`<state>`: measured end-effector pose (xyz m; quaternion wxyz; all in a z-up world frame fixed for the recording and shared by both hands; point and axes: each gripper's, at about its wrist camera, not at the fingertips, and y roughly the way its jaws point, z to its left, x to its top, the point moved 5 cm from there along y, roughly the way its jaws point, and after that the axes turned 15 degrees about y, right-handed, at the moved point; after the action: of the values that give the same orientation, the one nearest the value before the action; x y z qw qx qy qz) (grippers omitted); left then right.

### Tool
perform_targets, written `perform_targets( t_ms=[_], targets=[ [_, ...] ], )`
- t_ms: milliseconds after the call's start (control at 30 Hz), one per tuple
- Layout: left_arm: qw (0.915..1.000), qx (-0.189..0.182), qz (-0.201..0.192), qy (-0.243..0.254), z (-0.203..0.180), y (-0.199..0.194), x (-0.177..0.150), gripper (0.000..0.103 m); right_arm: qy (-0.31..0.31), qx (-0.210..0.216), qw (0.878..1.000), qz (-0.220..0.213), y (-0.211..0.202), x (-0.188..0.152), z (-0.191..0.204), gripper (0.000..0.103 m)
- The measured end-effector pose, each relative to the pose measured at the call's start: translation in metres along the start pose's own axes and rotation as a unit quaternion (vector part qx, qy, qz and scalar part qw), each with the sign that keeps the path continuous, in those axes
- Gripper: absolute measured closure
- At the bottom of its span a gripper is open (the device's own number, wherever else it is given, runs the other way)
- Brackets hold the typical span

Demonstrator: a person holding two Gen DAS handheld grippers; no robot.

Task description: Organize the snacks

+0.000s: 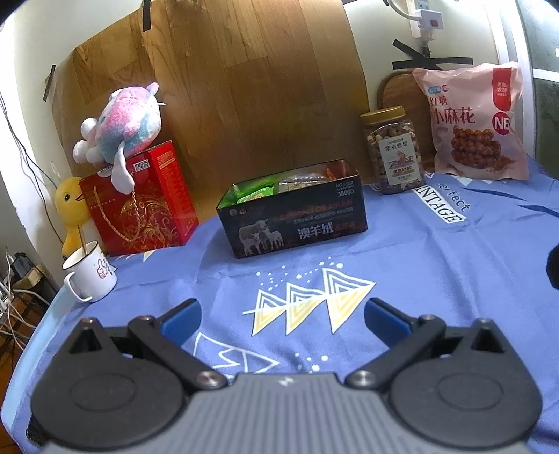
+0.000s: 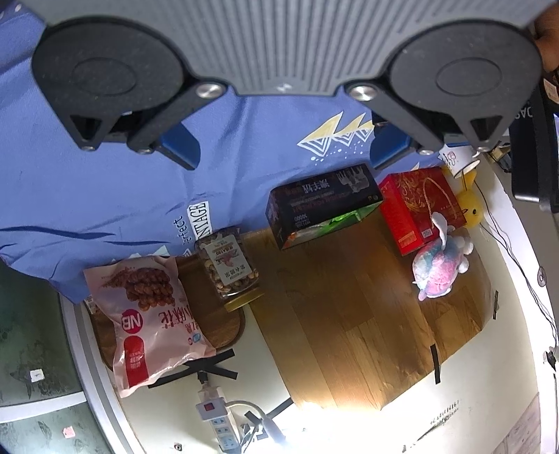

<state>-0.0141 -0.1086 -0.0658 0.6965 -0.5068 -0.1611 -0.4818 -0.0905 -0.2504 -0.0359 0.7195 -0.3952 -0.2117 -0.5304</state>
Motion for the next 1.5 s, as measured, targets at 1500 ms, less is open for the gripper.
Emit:
perform_targets(
  t_ms=[1500],
  targets=[
    [0.9993, 0.004, -0.032, -0.020, 0.008, -0.006, -0.007, 0.000, 0.005, -0.025, 1.000, -0.002, 0.000, -0.010, 0.003, 0.000]
  ],
)
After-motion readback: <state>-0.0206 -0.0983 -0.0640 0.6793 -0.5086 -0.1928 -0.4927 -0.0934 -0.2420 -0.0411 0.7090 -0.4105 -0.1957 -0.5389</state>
